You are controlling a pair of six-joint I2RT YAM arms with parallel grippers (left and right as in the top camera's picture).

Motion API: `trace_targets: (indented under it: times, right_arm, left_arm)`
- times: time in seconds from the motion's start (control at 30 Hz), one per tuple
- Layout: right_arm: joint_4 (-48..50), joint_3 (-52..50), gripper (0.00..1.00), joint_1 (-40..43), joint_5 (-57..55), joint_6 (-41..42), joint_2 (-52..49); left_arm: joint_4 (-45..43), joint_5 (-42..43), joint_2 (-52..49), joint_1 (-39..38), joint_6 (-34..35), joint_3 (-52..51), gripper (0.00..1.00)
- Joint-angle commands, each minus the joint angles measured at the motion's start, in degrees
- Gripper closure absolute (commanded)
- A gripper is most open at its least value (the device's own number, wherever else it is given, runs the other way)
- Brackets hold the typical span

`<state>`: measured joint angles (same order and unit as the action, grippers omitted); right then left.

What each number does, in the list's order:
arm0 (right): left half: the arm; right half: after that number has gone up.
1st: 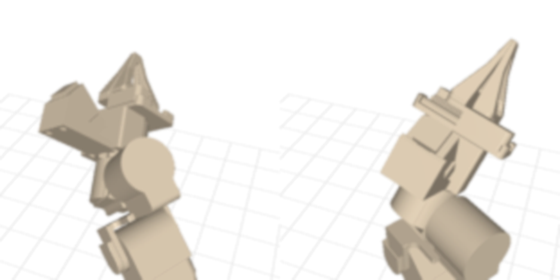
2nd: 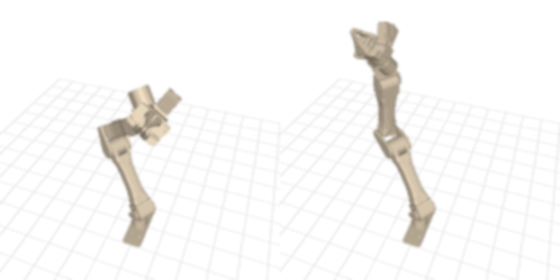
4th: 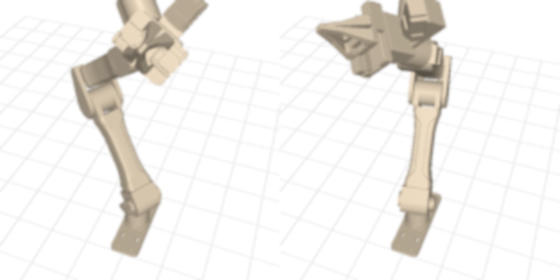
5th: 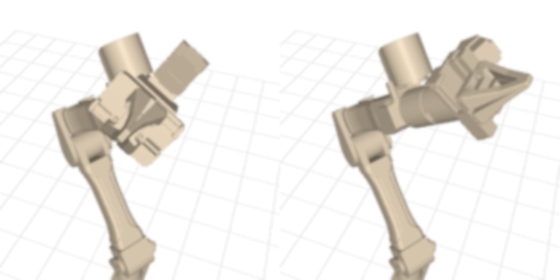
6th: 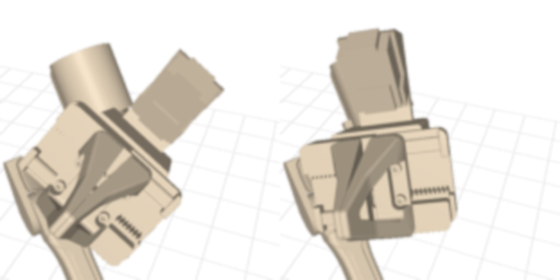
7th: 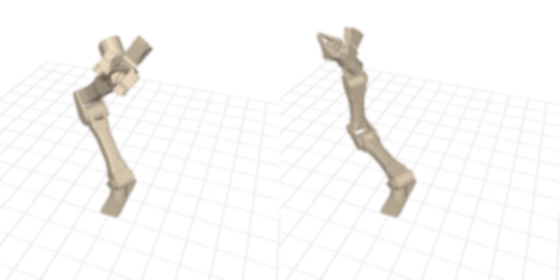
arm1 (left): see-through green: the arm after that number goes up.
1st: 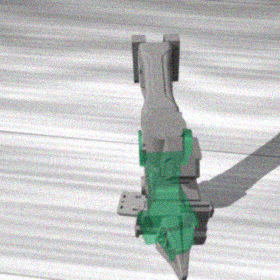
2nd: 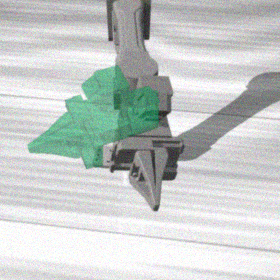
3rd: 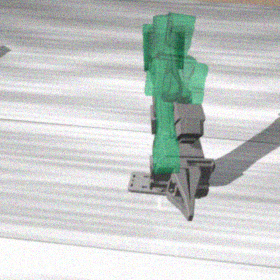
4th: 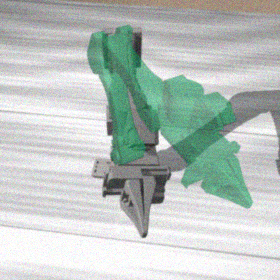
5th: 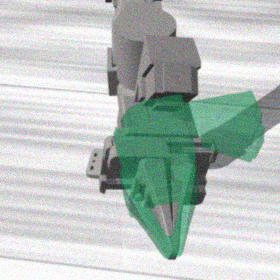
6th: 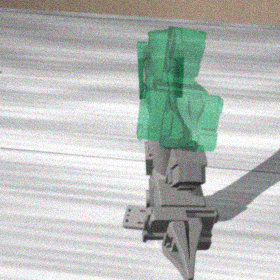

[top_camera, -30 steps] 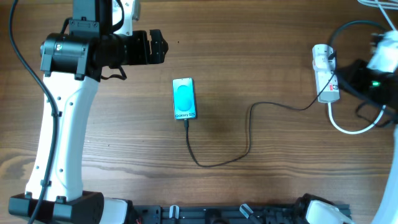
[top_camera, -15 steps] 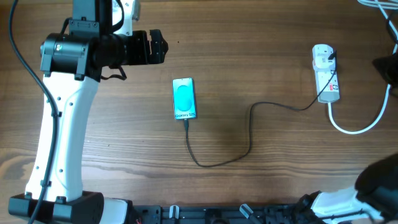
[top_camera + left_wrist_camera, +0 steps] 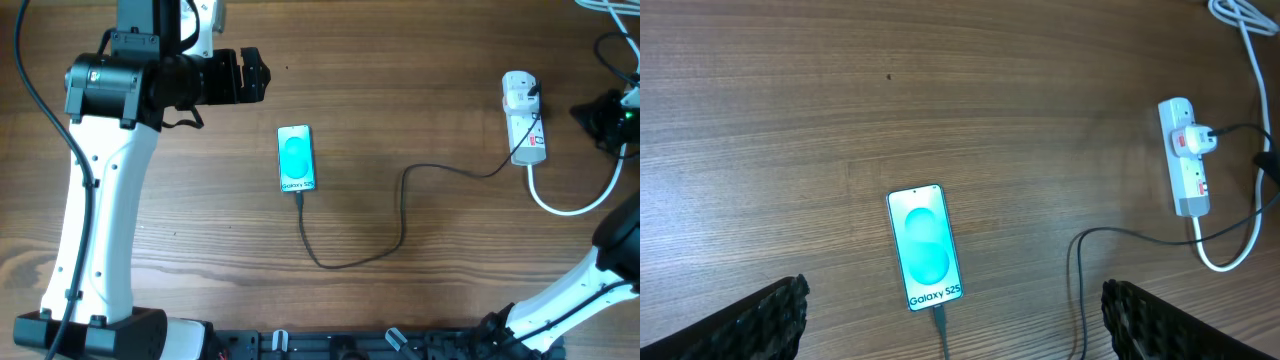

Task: Plug charger to phone and switch on socket

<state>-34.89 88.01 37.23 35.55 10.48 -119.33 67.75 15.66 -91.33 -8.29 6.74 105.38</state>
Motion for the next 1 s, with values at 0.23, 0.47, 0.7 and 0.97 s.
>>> trace_targets:
  times: [0.23, 0.47, 0.7, 0.97]
  right_arm:
    - [1.84, 0.76, 0.96, -5.81, -5.79, 0.24, -4.87]
    - [2.27, 0.74, 0.96, -6.69, -7.80, 0.02, -5.01]
    - [2.25, 0.52, 0.96, -8.55, -10.91, -0.44, -5.05]
    - [1.09, 0.46, 0.96, -10.51, -14.03, -1.33, -5.09]
  left_arm:
    - [0.00, -0.57, -0.24, 0.22, -0.04, -0.11, 0.00]
    - [0.00, -0.55, -0.24, 0.22, -0.04, -0.11, 0.00]
    - [0.00, -0.57, -0.24, 0.22, -0.04, -0.11, 0.00]
    - [0.00, -0.57, -0.24, 0.22, -0.04, -0.11, 0.00]
